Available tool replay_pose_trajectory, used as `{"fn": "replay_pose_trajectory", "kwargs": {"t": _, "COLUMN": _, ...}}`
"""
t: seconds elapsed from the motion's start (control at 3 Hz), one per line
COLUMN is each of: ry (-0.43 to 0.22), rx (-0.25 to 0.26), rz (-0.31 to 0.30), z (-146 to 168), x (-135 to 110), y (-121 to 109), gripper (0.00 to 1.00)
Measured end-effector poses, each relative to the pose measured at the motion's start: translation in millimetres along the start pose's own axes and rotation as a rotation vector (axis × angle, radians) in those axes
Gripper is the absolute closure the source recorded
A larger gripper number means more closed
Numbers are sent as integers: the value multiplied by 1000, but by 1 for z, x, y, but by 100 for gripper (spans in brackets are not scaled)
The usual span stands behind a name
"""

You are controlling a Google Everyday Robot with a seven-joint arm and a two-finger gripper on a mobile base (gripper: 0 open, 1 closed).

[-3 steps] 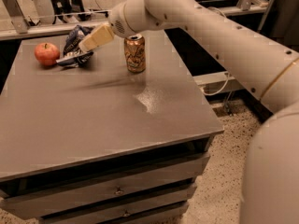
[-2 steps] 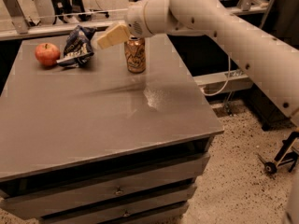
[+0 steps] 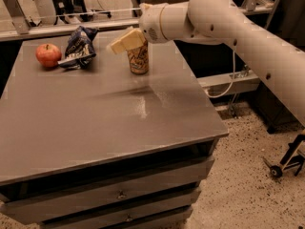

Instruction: Move blue chip bag near apple

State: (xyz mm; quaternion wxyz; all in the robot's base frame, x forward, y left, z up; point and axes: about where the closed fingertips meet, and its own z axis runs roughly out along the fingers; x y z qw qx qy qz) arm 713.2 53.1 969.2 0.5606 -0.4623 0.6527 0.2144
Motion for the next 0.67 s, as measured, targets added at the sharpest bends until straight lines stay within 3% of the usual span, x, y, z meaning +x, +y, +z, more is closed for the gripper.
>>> {"fn": "replay_pose_trajectory", "kwargs": {"t": 0.33, "ry": -15, "rx": 45, "rz": 9, "z": -32, "x": 12, "y": -15, "gripper": 0}}
{"fn": "replay_pose_trajectory", "kwargs": {"t": 0.67, "ry": -46, "rx": 126, "rz": -5, "z": -98, "x": 7, "y": -33, "gripper": 0}}
